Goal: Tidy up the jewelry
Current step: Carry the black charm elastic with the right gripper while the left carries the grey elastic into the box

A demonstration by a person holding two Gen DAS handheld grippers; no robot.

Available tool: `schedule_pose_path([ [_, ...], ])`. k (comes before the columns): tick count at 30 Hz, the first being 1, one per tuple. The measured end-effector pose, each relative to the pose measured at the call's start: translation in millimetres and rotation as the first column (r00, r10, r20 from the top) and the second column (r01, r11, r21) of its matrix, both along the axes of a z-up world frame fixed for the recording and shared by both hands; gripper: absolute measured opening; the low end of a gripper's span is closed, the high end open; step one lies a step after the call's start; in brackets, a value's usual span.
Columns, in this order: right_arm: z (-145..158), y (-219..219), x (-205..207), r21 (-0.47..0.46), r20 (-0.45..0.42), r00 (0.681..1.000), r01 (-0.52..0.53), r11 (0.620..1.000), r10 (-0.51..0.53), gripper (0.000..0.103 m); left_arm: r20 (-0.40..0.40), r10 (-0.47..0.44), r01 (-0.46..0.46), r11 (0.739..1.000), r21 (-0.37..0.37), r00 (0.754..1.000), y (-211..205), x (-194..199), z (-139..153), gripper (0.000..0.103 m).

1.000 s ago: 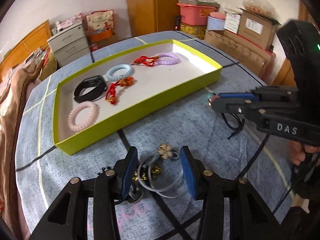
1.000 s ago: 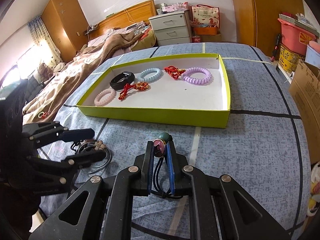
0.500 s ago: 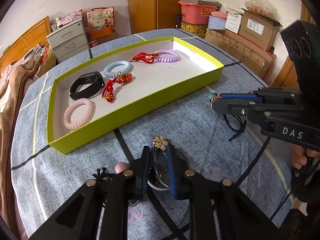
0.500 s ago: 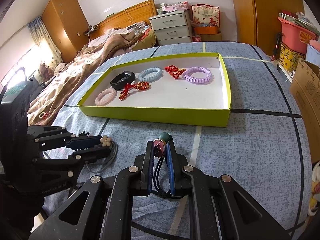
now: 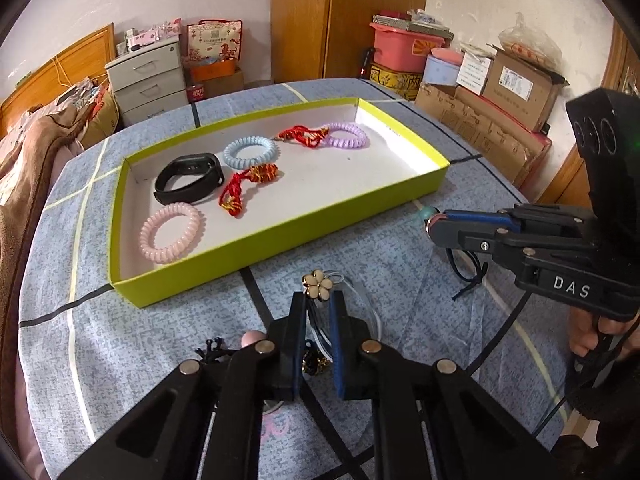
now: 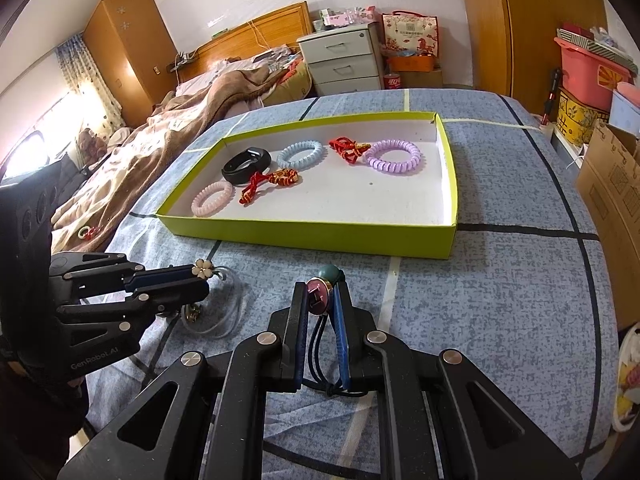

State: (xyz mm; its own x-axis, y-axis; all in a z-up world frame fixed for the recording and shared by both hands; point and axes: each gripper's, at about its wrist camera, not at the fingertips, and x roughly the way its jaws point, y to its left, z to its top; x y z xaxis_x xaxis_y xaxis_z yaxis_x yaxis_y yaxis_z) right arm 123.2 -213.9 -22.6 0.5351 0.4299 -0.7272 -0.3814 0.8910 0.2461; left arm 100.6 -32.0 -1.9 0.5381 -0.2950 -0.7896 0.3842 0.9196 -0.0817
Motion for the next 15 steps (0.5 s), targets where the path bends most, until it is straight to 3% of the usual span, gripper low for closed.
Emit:
schedule_pose_path([
  [15,38,-5,13,0.009,0.084,0.996,0.015,1.000,-0.016,0.013,0.056,0.069,-0.065,0.996,-0.068,0.996,22,20,31,0.012],
])
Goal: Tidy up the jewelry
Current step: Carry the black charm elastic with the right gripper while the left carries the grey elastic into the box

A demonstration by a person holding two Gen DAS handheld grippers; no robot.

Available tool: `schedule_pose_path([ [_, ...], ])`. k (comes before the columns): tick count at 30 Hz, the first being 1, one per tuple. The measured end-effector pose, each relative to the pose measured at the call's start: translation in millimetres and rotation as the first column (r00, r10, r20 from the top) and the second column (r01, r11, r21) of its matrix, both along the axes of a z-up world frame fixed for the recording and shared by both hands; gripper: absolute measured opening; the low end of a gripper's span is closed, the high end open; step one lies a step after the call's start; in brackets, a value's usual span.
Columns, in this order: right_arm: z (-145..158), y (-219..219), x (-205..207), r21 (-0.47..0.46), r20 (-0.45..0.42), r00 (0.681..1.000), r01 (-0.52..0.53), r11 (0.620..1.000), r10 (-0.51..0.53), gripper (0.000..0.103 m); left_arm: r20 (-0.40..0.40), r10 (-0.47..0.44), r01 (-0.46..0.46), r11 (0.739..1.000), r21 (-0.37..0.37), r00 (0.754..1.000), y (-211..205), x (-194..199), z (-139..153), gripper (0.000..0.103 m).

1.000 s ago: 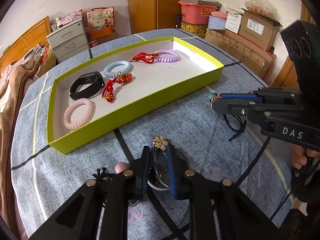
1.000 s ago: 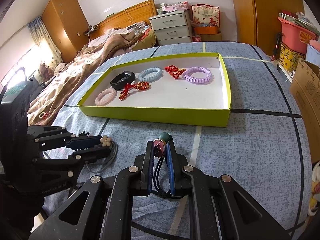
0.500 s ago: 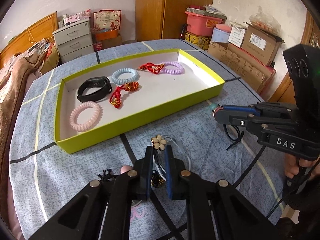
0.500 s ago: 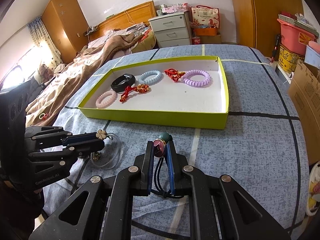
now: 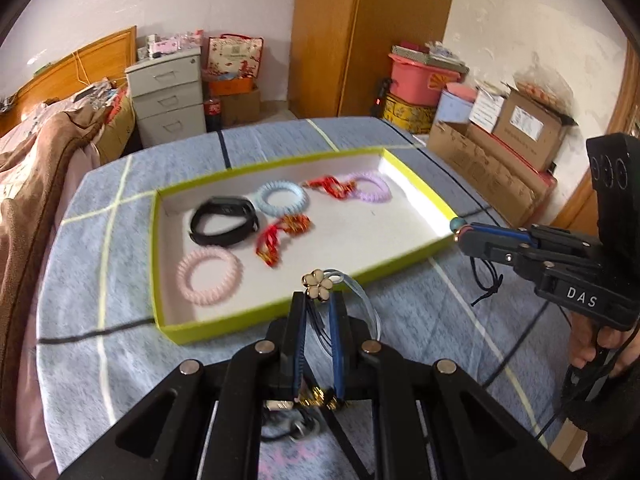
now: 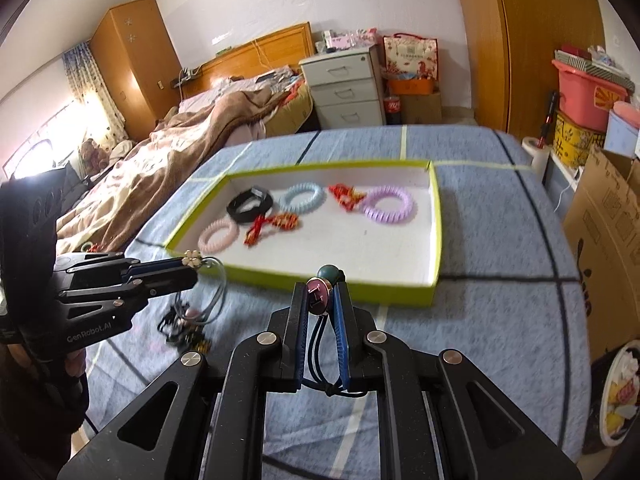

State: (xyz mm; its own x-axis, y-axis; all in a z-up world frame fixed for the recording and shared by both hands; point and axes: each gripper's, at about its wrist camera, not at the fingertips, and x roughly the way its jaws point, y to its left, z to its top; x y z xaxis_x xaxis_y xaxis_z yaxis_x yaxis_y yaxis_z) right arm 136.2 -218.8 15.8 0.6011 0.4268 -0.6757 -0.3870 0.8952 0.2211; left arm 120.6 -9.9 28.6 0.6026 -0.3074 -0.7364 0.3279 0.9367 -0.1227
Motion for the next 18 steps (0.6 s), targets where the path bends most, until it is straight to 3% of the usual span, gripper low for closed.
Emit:
schedule_pose_path([
  [9,15,0,36,-0.007,0.031,0.999,0.012,1.000,-0.012,0.013,-0.002,0.001,-0.001,0.999,-0.041,1.000,-1,33,6,0.012],
  [18,-1,4,75,-0.079,0.002,1.000,0.010,0.997,-0.010,0.013,-0.052,-0.021,0.019,0.999,-0.043,0.998,-20,66,-10,0.012],
])
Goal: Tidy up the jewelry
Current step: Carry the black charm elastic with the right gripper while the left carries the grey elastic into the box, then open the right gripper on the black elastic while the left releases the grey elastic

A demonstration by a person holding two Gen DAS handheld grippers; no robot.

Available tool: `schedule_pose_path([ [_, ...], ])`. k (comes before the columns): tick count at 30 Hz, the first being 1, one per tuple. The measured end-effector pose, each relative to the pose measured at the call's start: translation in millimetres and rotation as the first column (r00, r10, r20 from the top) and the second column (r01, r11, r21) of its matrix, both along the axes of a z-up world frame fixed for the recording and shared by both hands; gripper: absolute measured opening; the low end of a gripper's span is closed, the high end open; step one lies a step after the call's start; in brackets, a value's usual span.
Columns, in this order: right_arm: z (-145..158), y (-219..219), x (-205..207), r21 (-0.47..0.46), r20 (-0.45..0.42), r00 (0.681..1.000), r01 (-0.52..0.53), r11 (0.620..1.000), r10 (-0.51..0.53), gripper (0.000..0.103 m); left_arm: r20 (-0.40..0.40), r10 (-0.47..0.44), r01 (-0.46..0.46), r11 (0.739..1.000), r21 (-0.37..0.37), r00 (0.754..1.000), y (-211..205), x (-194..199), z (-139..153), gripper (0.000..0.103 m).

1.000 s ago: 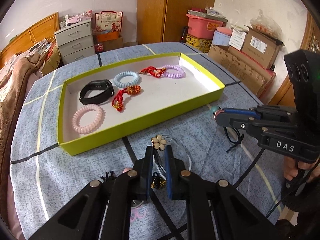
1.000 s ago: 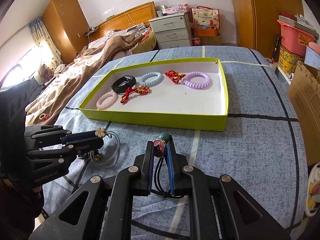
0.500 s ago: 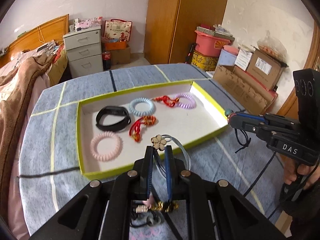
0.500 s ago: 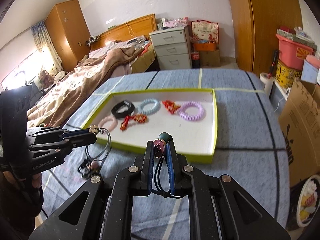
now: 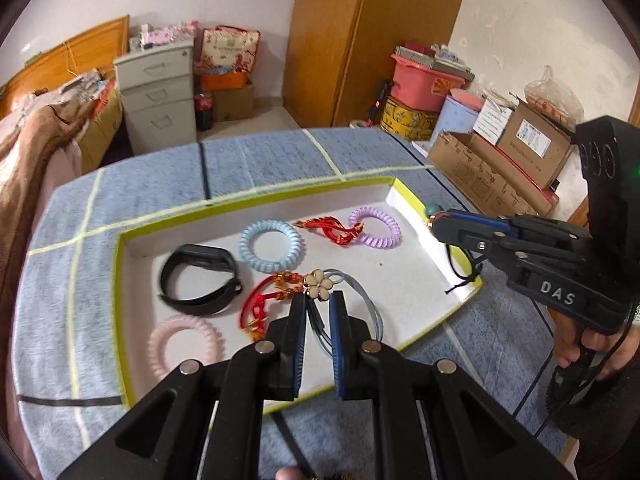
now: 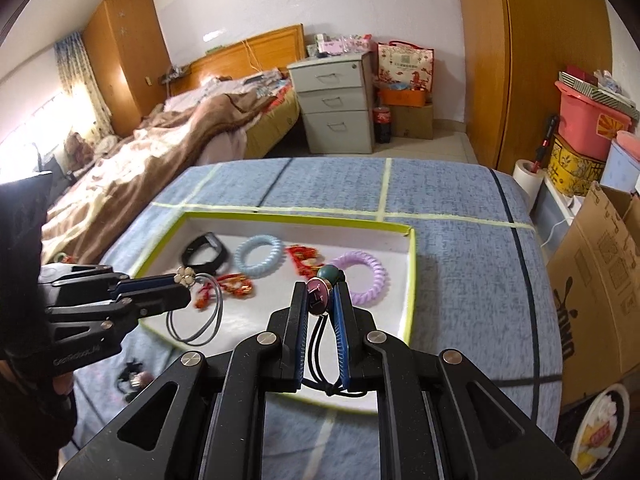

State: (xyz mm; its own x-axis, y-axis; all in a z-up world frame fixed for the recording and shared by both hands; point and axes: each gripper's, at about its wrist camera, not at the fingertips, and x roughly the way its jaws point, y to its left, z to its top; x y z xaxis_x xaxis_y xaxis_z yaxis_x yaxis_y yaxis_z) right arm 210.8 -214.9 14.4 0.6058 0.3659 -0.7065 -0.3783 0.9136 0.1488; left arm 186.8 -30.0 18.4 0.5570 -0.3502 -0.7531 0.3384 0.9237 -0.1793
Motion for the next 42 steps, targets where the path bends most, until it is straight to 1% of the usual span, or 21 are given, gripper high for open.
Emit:
schedule_pose_path([
  [3,-9,2,7,-0.030,-0.017,1.000,-0.006,1.000,0.005,0.013,-0.011,-0.007,0.008,1.000,0.027,1.000,-7,5,-8,0.012],
  [5,-16,2,11,-0.043,-0.034,0.999,-0.012,0.999,0.010,0.013,-0.039,-0.012,0.013,1.000,0.020,0.999,-7,10,-16,0.012],
  [7,-22,2,14,-0.041,-0.053,0.998,-0.021,0.999,0.019,0.013,-0.058,0.006,-0.004,1.000,0.024,0.998,-7,14,-23,0.012],
  [11,-30,1,18,-0.029,-0.070,0.997,-0.026,0.999,0.024,0.013,-0.072,0.008,-0.007,1.000,0.018,0.997,-6,17,-26,0.012],
  [13,-32,1,20,-0.034,-0.076,0.997,-0.032,0.999,0.029,0.013,-0.075,0.018,-0.016,1.000,0.026,0.997,-6,19,-27,0.012],
  [16,-36,3,21,-0.041,-0.082,0.996,-0.038,0.998,0.035,0.013,-0.069,0.009,-0.008,1.000,0.021,0.998,-6,18,-26,0.012],
  [23,-38,7,21,-0.086,-0.063,0.998,-0.030,0.996,0.024,0.013,-0.091,0.011,-0.010,1.000,0.014,0.996,-7,21,-30,0.013],
  [26,-38,6,21,-0.089,-0.063,0.998,-0.027,0.996,0.022,0.013,-0.097,0.015,-0.014,1.000,0.016,0.995,-6,22,-31,0.013],
  [28,-37,4,20,-0.094,-0.057,0.998,-0.021,0.995,0.016,0.015,-0.094,0.016,-0.014,1.000,0.017,0.995,-6,21,-30,0.013],
  [29,-38,4,20,-0.095,-0.058,0.998,-0.018,0.995,0.012,0.018,-0.096,0.015,-0.013,1.000,0.015,0.995,-6,21,-30,0.013],
  [30,-38,5,21,-0.093,-0.059,0.998,-0.014,0.996,0.009,0.018,-0.099,0.015,-0.013,1.000,0.014,0.995,-6,22,-30,0.014],
  [31,-38,4,21,-0.090,-0.058,0.998,-0.012,0.996,0.007,0.019,-0.100,0.016,-0.015,1.000,0.014,0.995,-6,22,-31,0.015],
  [35,-34,4,18,-0.087,-0.049,0.999,-0.011,0.996,0.007,0.019,-0.096,0.019,-0.017,1.000,0.014,0.995,-6,19,-30,0.030],
  [37,-32,4,17,-0.089,-0.044,0.999,-0.008,0.996,0.004,0.019,-0.092,0.021,-0.020,1.000,0.012,0.996,-6,18,-28,0.031],
  [38,-31,3,16,-0.088,-0.042,0.999,-0.006,0.996,0.002,0.019,-0.091,0.024,-0.023,1.000,0.015,0.996,-5,17,-27,0.034],
  [39,-30,3,15,-0.087,-0.039,0.999,-0.004,0.996,0.001,0.019,-0.088,0.028,-0.027,0.999,0.018,0.996,-4,16,-26,0.040],
  [42,-27,0,10,-0.082,-0.032,0.999,0.001,0.997,-0.004,0.020,-0.082,0.031,-0.030,0.999,0.011,0.996,-1,13,-23,0.042],
])
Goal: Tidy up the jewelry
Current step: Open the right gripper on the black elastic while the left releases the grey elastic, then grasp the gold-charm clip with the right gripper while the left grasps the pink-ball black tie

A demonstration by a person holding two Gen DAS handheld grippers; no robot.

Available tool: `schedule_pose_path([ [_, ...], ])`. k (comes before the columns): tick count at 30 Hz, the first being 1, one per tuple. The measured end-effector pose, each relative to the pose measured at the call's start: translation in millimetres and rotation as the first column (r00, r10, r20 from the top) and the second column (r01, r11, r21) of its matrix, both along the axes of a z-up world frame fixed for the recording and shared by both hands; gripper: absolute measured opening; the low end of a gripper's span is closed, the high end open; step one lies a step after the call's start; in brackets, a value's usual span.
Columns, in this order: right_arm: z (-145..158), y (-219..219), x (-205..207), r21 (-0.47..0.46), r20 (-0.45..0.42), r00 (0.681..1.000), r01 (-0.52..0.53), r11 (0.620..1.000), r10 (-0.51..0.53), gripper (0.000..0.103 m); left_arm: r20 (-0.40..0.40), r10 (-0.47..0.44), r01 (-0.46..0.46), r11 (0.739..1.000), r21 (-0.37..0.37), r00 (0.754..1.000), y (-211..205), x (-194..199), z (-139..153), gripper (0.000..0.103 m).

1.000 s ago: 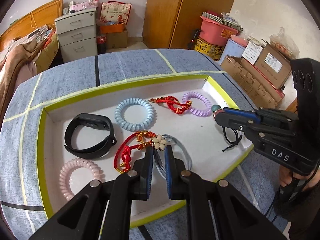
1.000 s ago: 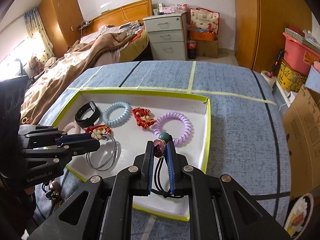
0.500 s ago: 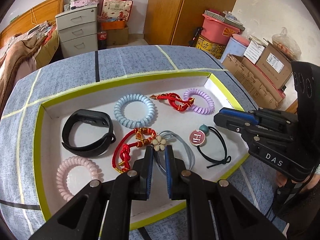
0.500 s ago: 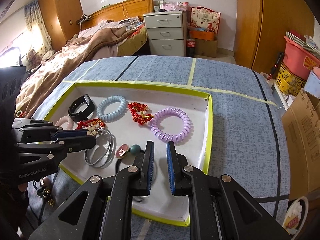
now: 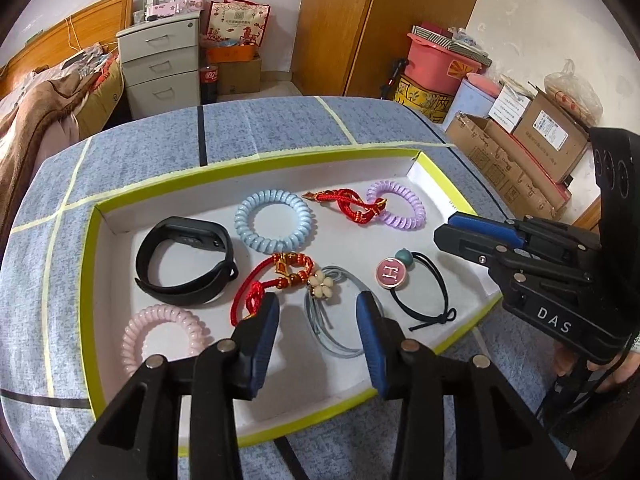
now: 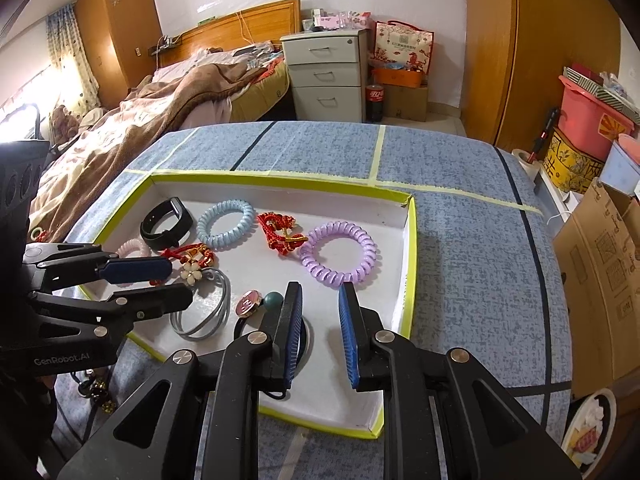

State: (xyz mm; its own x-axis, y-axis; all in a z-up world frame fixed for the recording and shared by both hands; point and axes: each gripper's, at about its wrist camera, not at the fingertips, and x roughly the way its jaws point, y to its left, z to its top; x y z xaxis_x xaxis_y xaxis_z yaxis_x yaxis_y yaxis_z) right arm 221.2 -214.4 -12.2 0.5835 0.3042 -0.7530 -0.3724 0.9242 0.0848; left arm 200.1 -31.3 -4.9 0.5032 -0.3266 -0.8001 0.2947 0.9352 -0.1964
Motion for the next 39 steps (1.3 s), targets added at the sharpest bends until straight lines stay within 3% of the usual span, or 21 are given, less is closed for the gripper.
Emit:
schedule_pose_path([
  [4,7,-1,-7,0.013,0.010,1.000,0.009,1.000,-0.010,0.026,0.024,-0.007,0.007,1.000,-0.013,1.000,2,-10,8,0.048],
  [6,12,-2,-14,0.029,0.024,1.000,0.004,1.000,-0.004,0.041,0.036,0.004,-0.003,1.000,-0.022,0.999,6,-16,13,0.049],
  [7,15,-1,-19,0.039,0.031,1.000,-0.003,0.999,0.002,0.042,0.041,0.009,-0.008,1.000,-0.026,0.999,9,-20,16,0.049],
  [13,26,8,-46,0.062,0.059,0.998,-0.031,0.998,0.027,0.043,0.087,0.079,-0.075,0.996,-0.050,0.993,37,-47,31,0.051],
  [21,22,38,-83,0.134,0.018,0.992,-0.124,0.983,0.123,0.043,0.093,0.171,-0.164,0.984,-0.075,0.981,71,-85,27,0.051],
  [25,8,66,-100,0.086,-0.012,0.976,-0.214,0.973,0.216,0.043,0.085,0.210,-0.201,0.974,-0.102,0.974,89,-101,21,0.051],
  [29,-2,83,-111,0.111,-0.037,0.960,-0.272,0.956,0.277,0.043,0.077,0.239,-0.229,0.966,-0.119,0.968,105,-114,16,0.051],
  [39,-26,112,-119,0.017,-0.085,0.948,-0.307,0.952,0.307,0.043,0.064,0.261,-0.249,0.956,-0.155,0.963,127,-133,5,0.051],
])
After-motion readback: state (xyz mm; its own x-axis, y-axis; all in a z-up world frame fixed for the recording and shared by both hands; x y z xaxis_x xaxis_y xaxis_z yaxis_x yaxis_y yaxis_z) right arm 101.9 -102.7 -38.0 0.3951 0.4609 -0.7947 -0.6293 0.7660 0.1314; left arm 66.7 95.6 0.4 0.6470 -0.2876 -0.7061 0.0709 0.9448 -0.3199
